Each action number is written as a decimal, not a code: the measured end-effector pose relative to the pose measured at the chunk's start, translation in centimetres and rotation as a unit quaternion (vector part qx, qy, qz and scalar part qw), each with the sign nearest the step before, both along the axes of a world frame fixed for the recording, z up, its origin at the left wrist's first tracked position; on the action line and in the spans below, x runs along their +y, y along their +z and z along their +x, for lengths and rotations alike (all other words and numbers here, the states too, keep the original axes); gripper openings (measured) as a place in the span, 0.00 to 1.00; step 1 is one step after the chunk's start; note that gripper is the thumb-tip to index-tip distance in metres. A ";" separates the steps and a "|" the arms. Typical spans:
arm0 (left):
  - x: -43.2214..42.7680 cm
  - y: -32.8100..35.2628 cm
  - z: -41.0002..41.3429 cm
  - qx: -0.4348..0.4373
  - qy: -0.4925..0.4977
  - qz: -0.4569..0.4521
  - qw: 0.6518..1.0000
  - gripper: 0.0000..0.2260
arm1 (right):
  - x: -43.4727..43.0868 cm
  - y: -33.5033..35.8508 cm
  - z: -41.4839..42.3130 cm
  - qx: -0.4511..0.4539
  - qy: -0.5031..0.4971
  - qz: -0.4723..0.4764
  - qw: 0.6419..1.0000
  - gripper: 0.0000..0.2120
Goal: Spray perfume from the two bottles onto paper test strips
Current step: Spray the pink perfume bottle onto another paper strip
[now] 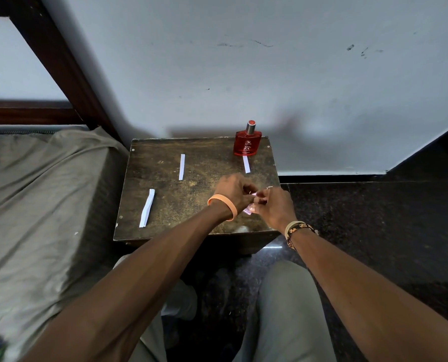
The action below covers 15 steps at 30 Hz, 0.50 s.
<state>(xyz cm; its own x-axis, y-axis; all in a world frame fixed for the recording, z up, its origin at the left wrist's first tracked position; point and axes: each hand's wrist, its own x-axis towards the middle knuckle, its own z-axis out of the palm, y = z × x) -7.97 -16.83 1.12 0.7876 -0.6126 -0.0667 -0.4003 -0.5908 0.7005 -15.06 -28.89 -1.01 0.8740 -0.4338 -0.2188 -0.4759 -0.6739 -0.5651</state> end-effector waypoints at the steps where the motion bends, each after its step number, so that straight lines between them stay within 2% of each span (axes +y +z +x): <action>1: 0.0 0.3 -0.1 0.008 -0.011 -0.003 1.000 0.06 | 0.0 0.0 0.0 0.001 -0.006 0.005 1.000 0.11; 8: 0.0 -0.4 -0.1 0.034 0.028 -0.018 0.999 0.09 | 0.1 0.1 -0.1 0.007 -0.009 0.014 1.000 0.08; 12: -0.1 0.5 0.0 0.043 -0.004 -0.013 0.999 0.07 | 0.2 0.0 0.1 0.008 -0.016 0.014 1.000 0.09; 15: 0.1 0.5 0.0 0.049 0.010 -0.019 0.999 0.11 | 0.2 0.0 0.1 0.010 -0.019 0.012 1.000 0.07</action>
